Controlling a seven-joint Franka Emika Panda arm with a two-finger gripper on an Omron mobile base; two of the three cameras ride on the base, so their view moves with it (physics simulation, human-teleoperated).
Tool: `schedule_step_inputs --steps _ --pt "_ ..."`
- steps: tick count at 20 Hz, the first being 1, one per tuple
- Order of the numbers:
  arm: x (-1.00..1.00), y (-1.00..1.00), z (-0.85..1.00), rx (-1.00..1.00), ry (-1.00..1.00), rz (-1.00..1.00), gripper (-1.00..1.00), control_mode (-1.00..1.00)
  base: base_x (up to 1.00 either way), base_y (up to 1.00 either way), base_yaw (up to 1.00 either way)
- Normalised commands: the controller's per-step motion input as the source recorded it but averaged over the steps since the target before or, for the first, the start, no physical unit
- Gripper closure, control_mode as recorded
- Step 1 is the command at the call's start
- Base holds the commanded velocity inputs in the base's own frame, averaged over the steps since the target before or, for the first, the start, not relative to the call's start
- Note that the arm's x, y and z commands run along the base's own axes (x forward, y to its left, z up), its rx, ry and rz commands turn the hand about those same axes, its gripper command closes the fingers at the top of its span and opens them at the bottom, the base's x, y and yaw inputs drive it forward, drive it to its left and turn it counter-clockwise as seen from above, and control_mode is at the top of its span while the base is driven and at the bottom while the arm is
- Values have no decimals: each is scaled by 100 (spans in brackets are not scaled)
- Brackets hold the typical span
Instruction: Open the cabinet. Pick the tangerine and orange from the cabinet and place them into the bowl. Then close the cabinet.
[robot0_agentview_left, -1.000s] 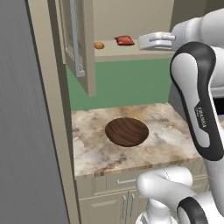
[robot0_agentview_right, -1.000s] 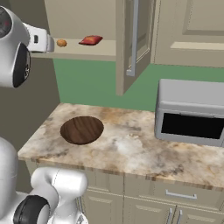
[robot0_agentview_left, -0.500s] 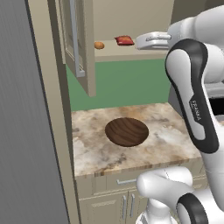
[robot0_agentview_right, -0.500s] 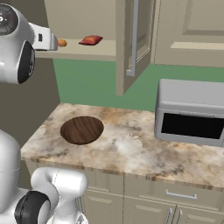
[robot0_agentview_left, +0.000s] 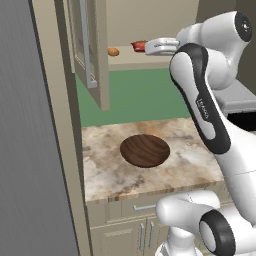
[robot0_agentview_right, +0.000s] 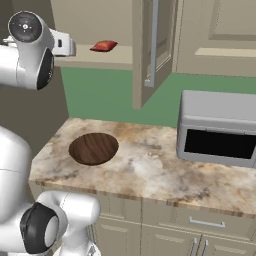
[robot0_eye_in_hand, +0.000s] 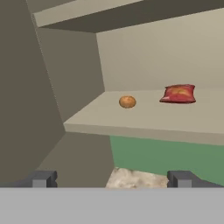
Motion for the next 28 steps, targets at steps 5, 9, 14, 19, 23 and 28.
schedule_step_inputs --steps 5,9,14,19,23,28 --pt "79 21 -4 0 0 -10 -100 -100 0 0 0" --pt "74 33 0 -1 0 -16 -100 -100 0 0 0" --pt "41 16 0 0 2 -10 -100 -100 0 0 0" --pt "10 0 -1 0 0 0 -100 -100 0 0 0" --pt "37 2 -6 -1 1 0 -100 -100 0 0 0" --pt "48 12 -5 -1 1 0 -100 -100 0 0 0"
